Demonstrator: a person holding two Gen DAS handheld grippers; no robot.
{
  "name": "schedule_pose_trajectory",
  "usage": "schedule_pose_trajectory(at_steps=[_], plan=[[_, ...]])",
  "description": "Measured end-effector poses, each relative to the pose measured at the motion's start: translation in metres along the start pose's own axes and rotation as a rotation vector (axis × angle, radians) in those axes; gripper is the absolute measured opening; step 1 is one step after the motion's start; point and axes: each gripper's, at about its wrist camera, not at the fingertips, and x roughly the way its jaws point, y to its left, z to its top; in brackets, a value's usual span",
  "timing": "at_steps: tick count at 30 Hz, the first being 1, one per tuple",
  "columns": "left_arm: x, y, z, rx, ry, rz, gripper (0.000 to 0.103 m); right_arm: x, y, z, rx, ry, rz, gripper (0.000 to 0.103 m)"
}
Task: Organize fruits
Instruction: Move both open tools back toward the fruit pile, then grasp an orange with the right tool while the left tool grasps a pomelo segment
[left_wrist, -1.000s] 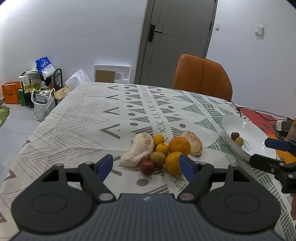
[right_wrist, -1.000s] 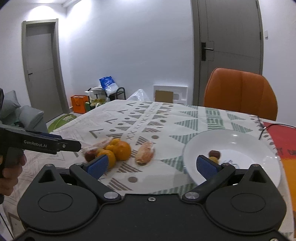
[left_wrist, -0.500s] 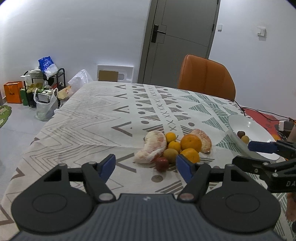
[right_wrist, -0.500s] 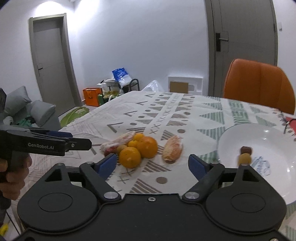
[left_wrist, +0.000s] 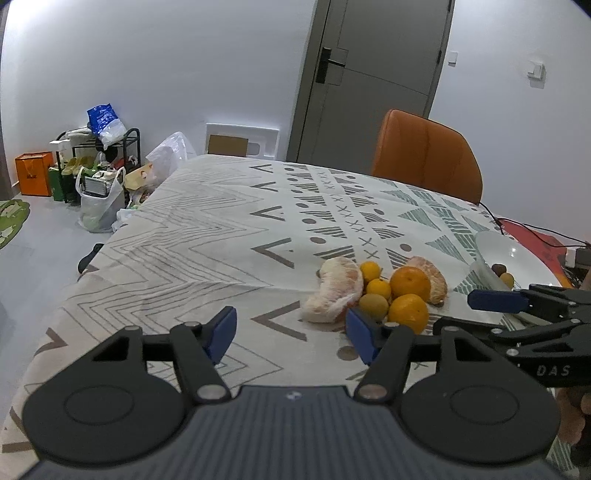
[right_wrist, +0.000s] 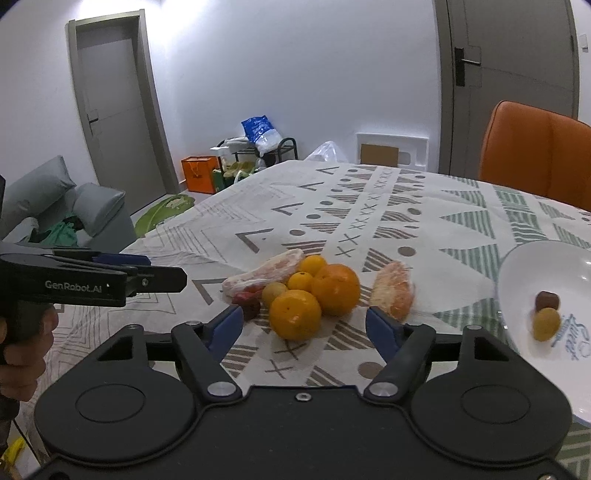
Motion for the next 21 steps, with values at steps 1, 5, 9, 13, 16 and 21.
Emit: schedule_pose_trajectory(at_steps=[1, 5, 9, 13, 16, 21], plan=[[0.0, 0.002, 0.0, -0.003, 0.0, 0.001, 0.063, 0.002, 0.0, 0.0, 0.002, 0.002, 0.001, 0.072], [0.003, 0.007, -0.001, -0.015, 0.008, 0.007, 0.062, 0.012, 0.001, 0.001, 0.018, 0.02, 0.007, 0.069], [0.006, 0.011, 0.0, -0.022, 0.013, 0.008, 0.06, 0.02, 0.003, 0.0, 0.018, 0.032, 0.015, 0.069], [0.008, 0.013, 0.004, -0.016, 0.009, 0.007, 0.059, 0.028, 0.006, 0.003, 0.008, 0.052, 0.024, 0.066], [0.01, 0.014, 0.008, -0.03, -0.001, 0.003, 0.059, 0.035, 0.005, 0.005, 0.006, 0.067, 0.028, 0.044], [0.015, 0.009, 0.008, -0.024, 0.006, -0.007, 0.059, 0.033, 0.0, 0.001, 0.021, 0.062, 0.032, 0.036]])
